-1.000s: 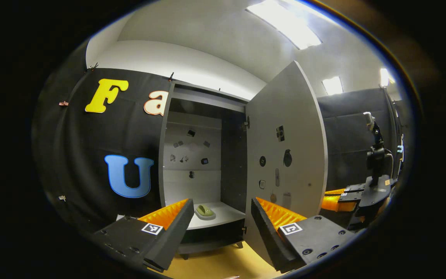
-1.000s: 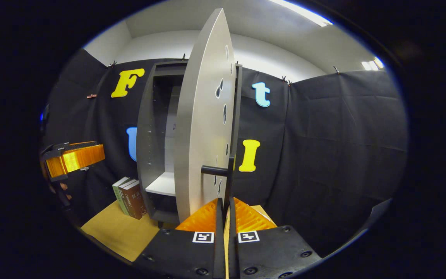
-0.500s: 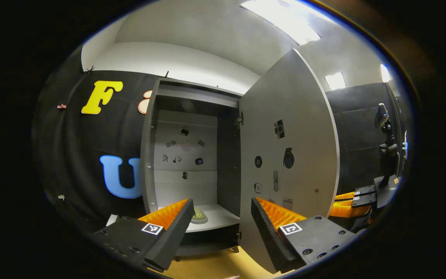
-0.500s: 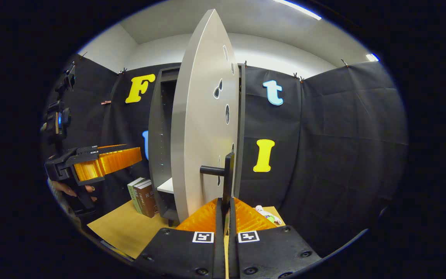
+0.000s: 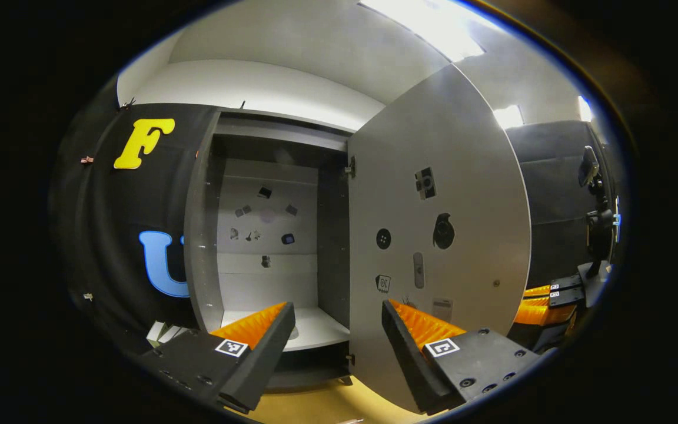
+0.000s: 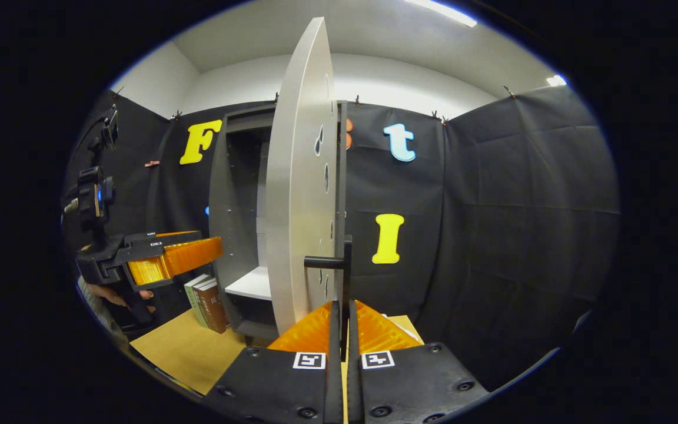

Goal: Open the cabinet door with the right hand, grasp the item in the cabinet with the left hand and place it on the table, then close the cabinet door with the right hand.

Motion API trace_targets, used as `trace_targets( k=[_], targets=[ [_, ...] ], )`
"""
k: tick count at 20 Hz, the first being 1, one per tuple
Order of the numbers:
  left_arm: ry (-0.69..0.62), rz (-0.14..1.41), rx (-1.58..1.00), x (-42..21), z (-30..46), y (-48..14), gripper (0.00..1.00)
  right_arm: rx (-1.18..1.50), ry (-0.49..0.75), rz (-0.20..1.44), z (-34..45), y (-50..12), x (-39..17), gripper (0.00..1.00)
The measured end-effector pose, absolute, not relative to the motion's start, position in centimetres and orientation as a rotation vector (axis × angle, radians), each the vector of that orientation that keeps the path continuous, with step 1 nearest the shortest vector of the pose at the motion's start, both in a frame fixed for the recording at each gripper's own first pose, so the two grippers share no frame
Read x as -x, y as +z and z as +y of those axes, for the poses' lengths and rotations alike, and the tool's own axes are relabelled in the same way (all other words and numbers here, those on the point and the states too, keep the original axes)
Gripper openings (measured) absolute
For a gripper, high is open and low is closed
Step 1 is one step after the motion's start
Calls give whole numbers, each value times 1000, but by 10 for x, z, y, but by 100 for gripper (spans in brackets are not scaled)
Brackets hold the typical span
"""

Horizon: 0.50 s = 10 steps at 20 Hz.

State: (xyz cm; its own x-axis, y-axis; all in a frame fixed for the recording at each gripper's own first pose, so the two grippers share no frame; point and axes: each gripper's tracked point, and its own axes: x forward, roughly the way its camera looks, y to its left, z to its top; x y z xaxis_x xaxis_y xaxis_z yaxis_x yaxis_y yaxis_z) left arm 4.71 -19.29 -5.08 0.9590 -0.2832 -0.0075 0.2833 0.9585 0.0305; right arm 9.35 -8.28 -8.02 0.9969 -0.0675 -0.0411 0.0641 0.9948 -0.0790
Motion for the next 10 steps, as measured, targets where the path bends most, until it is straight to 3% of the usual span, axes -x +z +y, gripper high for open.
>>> trace_targets(
  k=[1,6,10],
  targets=[
    [-285,4,-34,-50,-193,-53,90,74,-74,40,-89,-80,-91,7],
    [-264,14,-36,-70,-193,-58,93,38,-47,17,-96,-73,-72,7],
    [-219,34,-41,-102,-173,-68,93,134,-147,23,-128,-84,-46,7]
  ],
)
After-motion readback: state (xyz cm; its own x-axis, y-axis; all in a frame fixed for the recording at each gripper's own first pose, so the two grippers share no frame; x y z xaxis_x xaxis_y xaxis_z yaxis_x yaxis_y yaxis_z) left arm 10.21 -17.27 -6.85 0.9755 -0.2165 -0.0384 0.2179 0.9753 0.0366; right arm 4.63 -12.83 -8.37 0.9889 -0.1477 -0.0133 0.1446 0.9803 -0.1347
